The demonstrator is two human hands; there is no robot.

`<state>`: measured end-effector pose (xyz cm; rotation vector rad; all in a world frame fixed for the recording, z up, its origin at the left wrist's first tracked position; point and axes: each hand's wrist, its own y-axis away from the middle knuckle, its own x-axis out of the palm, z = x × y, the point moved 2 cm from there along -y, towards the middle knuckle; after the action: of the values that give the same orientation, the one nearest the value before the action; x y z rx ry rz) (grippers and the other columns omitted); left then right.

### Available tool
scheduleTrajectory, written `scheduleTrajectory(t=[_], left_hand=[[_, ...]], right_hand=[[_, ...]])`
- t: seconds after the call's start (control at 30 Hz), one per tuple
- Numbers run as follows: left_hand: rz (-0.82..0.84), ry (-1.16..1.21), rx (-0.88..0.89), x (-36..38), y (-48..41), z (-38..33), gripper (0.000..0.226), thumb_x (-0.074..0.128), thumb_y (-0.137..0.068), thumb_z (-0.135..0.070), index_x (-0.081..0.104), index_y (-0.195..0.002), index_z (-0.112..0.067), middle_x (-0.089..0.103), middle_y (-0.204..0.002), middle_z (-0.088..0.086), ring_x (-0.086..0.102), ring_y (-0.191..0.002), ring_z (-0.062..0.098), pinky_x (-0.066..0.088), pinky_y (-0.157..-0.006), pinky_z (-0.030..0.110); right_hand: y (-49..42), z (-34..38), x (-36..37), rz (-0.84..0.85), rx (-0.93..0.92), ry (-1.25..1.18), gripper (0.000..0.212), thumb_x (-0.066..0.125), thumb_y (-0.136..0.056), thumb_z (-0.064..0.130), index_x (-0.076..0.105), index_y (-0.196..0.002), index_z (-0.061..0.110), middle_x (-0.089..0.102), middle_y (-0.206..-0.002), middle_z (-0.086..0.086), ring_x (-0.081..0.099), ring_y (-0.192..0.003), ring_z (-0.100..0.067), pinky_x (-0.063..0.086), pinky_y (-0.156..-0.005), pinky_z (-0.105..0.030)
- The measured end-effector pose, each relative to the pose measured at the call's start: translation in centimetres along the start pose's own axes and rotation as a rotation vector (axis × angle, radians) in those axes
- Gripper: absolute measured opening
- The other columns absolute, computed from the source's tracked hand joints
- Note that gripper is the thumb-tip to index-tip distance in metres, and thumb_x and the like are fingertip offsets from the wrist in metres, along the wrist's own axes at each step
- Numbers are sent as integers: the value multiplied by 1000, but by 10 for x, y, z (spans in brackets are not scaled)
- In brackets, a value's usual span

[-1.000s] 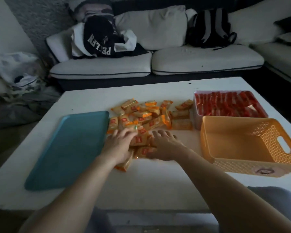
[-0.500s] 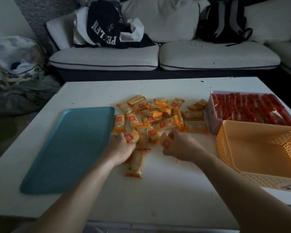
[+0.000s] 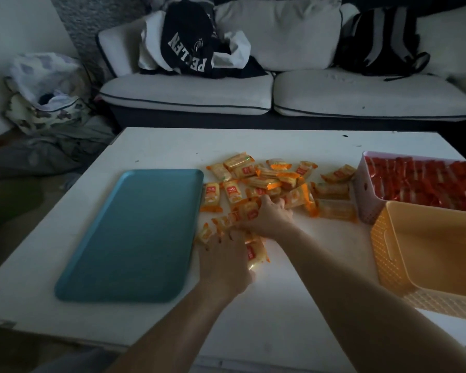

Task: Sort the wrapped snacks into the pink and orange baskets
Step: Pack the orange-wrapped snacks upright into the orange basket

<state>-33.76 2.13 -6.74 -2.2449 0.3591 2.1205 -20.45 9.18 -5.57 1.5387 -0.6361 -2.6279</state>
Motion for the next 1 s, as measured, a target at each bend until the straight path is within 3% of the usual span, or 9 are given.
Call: scheduleTrajectory(t=[0.23,0.33,0.43,0.5,0.53,0.6,0.73,0.83,1.0], left_hand=[[166,246,24,-13,-2,18,74,71,-75,-46,39,-138,-24,61,-129,2,57,-119,28,50,-93,41],[133,451,-73,-32,-8,29,52,73,-75,-44,55,-118,-22,64,-113,1,63,-104,27,51,-79,35],[17,713,-284,-30,-17,47,43,74,-73,-43,65,-106,-17,69,-105,4,66,-95,27,52,-78,31],[27,802,-372,-23,-18,49,50,72,-75,-42,65,-114,-13,62,-119,11,64,-100,30,51,-82,31],[49,810,-401,-19,-18,47,53,71,-80,-40,61,-122,-10,53,-127,14,60,-102,32,47,-84,29],[53,852,-432,-17,-18,43,54,70,-87,-35,54,-131,-7,38,-133,15,50,-97,30,39,-86,27],[19,1012,-505,-16,-21,36,60,74,-86,-33,49,-135,-6,29,-139,18,45,-95,26,42,-90,29],[15,1083,-593,-9,-21,36,51,74,-85,-31,53,-124,-6,32,-133,17,51,-83,26,52,-90,37],[-65,1217,-692,-8,-17,39,53,71,-78,-37,62,-122,-8,45,-129,18,61,-91,32,57,-77,36]], right_hand=[[7,1,1,-63,13,25,120,81,-50,71,32,-146,18,54,-130,-10,57,-119,-33,55,-94,-49],[13,-12,-7,-111,31,-57,102,77,-61,64,38,-141,15,61,-123,-7,61,-111,-30,56,-88,-44],[19,-16,-21,-193,-2,-302,79,82,-70,46,46,-134,15,63,-116,-3,64,-101,-23,58,-70,-33],[19,-7,-25,-154,-57,-530,70,87,-70,33,48,-126,20,63,-102,1,67,-82,-15,56,-50,-25],[17,0,-25,-108,-86,-563,69,87,-70,32,48,-126,21,64,-98,1,69,-77,-15,58,-49,-28],[11,12,-18,-2,-137,-494,69,86,-74,30,47,-130,21,66,-96,0,71,-77,-17,62,-58,-36],[4,23,-10,199,-199,-327,46,79,-83,28,53,-119,18,64,-99,2,63,-85,-11,55,-69,-23],[2,23,-4,264,-213,-156,65,80,-77,40,52,-133,22,64,-123,-4,63,-109,-22,55,-96,-39],[16,8,0,472,-135,-494,57,82,-76,41,60,-124,20,74,-111,-11,74,-96,-28,62,-81,-44]])
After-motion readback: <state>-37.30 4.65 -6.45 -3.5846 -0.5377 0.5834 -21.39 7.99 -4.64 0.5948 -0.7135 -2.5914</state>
